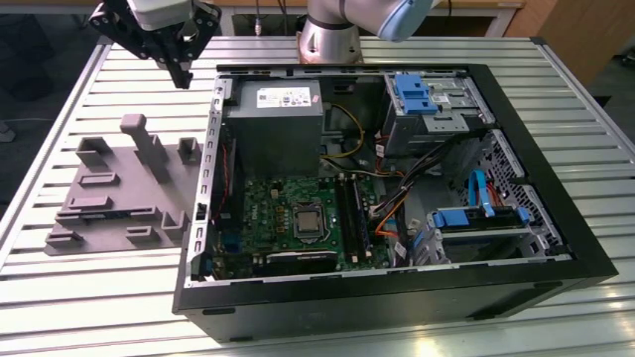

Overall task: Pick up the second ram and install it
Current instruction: 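Reach for the second ram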

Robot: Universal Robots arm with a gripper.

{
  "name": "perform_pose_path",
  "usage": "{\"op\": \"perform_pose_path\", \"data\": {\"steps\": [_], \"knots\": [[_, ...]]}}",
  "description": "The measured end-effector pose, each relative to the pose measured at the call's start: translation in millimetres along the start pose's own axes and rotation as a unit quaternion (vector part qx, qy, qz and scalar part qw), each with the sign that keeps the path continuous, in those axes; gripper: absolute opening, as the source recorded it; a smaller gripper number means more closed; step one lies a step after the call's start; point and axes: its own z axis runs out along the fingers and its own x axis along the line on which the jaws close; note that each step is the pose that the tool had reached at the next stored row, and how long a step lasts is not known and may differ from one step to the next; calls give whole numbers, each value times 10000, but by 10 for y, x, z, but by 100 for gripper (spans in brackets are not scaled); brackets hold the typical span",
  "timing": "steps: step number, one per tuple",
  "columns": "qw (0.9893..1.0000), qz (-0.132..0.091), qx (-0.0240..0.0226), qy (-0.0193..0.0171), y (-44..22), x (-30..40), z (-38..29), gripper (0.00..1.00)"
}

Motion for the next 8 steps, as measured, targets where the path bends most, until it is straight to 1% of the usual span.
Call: {"op": "perform_pose_path", "data": {"steps": [8], "knots": [[10000,0,0,0,-1,6,0,11]]}}
